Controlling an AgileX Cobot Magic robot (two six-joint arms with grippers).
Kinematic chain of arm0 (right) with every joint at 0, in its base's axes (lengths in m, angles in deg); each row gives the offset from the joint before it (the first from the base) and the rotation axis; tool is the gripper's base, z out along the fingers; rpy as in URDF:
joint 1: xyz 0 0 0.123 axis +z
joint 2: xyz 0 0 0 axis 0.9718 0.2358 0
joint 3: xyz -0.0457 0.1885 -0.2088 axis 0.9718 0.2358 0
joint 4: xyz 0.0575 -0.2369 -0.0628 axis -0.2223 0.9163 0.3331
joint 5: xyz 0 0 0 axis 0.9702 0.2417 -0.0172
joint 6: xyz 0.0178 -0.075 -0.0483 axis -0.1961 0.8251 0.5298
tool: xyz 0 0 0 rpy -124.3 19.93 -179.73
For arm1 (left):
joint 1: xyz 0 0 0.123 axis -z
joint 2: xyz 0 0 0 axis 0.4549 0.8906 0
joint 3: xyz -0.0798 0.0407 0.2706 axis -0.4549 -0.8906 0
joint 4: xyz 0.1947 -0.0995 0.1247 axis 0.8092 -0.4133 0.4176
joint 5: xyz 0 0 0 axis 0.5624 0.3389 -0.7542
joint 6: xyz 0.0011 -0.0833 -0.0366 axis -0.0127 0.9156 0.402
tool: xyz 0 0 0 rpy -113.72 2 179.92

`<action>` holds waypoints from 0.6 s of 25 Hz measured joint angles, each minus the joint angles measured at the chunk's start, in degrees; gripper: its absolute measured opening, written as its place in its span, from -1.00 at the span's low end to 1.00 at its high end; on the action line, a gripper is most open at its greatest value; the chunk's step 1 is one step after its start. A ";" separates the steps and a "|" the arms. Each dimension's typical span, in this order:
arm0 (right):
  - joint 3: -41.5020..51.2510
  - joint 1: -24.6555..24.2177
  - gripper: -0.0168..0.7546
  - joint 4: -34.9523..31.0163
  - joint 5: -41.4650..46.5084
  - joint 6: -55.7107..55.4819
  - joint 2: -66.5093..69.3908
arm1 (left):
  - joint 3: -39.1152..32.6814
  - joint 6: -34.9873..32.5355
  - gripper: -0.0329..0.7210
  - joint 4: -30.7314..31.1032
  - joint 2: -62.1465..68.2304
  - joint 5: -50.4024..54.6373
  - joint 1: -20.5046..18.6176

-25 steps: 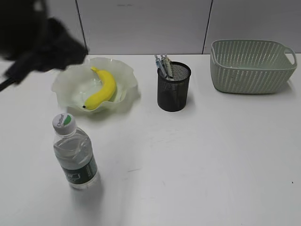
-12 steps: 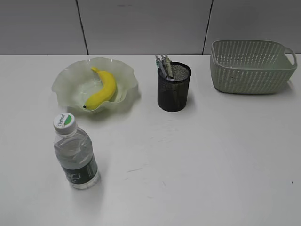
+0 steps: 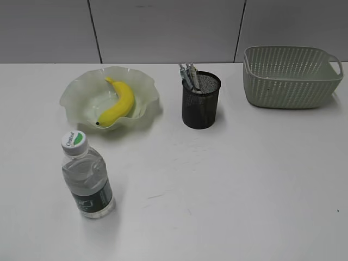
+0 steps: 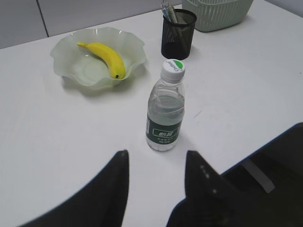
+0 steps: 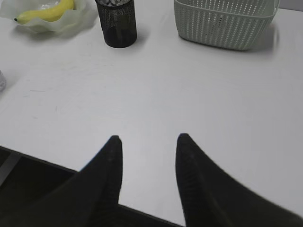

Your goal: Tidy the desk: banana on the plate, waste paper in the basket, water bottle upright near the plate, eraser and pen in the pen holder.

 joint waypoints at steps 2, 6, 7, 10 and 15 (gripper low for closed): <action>0.00 0.00 -0.09 0.00 0.05 0.00 0.00 | 0.00 0.00 -0.03 -0.39 0.00 0.00 0.00; 0.00 0.00 0.21 0.00 0.05 0.00 0.00 | 0.00 0.00 0.34 -0.52 -0.04 0.00 0.00; 0.00 0.00 0.29 0.00 0.05 0.00 0.00 | 0.00 0.00 0.40 -0.59 -0.04 0.00 0.00; 0.00 0.00 0.41 0.00 0.05 0.00 0.00 | 0.00 0.00 0.48 -0.64 -0.04 0.00 0.00; 0.00 0.00 0.44 -0.54 0.05 0.00 0.00 | 0.00 0.00 0.47 -0.71 -0.04 0.00 0.00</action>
